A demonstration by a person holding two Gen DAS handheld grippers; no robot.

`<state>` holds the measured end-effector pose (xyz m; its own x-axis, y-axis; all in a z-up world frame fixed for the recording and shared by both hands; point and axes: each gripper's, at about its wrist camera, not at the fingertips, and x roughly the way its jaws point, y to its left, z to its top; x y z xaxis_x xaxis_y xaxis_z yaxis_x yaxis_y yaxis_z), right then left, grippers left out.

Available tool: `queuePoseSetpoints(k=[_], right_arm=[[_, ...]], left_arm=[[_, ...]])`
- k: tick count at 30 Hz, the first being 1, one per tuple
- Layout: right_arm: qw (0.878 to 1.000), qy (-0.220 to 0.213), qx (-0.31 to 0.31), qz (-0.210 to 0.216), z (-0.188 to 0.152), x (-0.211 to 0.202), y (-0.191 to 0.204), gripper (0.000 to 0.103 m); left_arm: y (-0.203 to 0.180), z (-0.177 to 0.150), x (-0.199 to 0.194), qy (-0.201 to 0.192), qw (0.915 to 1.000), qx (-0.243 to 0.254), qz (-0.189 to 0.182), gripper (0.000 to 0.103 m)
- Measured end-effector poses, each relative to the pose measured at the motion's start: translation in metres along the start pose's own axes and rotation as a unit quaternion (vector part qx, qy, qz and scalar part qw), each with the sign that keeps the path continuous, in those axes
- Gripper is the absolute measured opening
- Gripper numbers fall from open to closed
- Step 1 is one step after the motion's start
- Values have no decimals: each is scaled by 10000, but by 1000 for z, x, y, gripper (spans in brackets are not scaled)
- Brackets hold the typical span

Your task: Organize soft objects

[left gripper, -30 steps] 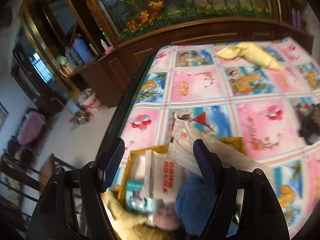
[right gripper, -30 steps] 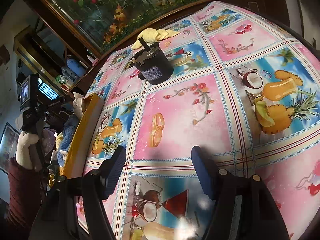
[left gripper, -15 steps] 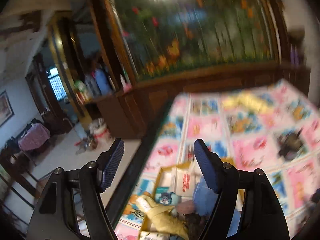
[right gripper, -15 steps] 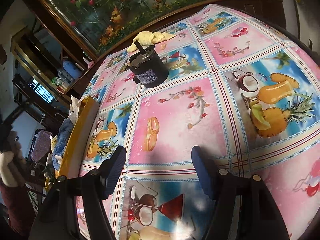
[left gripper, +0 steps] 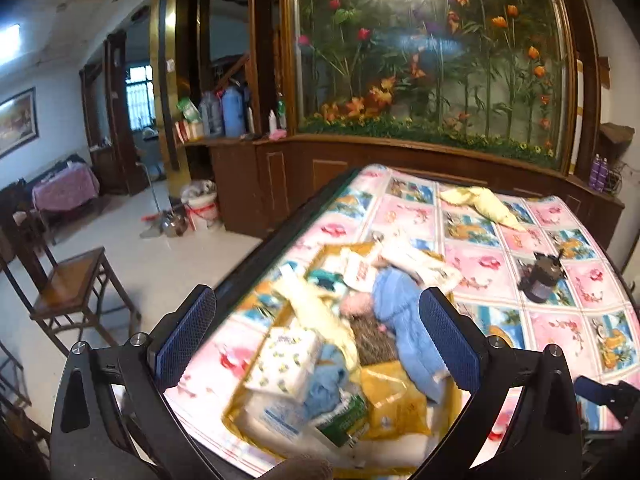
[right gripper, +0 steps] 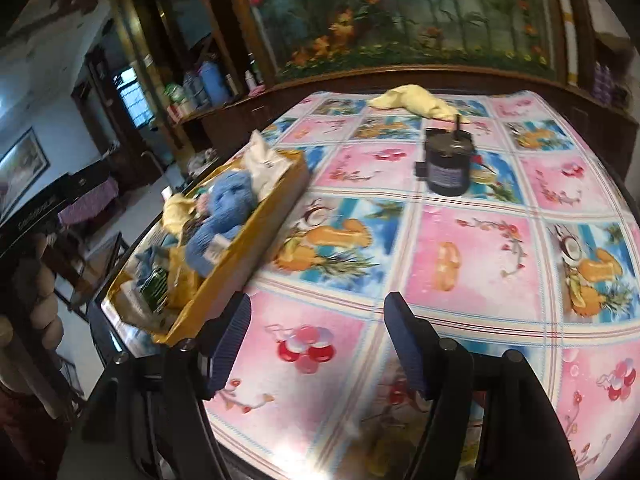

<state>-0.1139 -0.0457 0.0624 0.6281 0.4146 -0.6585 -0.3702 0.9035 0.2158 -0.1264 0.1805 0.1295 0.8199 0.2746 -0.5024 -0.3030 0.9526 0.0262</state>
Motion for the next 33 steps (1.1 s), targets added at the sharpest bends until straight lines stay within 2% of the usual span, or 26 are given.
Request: queuePoseSetpoints(k=[3,6,12,18,33], right_arm=[[9988,196,-451,43,0,13,29,69],[9972,369,-647,73,-1,25,44,69],[9950,548,-838,29,-2,37,57,69],[9950,649,-753,-47,-1,44,56,69],[9944,679,-803,61,2,48,68,69]], left_arm=[[0,-6,0,153,9996,52,-227,103],[-2,-14,-4,177,9991,139,-359,103],[-1,-17,2,192,9992,19,-364,103],[5,-18,12,293,9992,-62,-271,103],[16,-27,33,593,9980,-180,-88,103]])
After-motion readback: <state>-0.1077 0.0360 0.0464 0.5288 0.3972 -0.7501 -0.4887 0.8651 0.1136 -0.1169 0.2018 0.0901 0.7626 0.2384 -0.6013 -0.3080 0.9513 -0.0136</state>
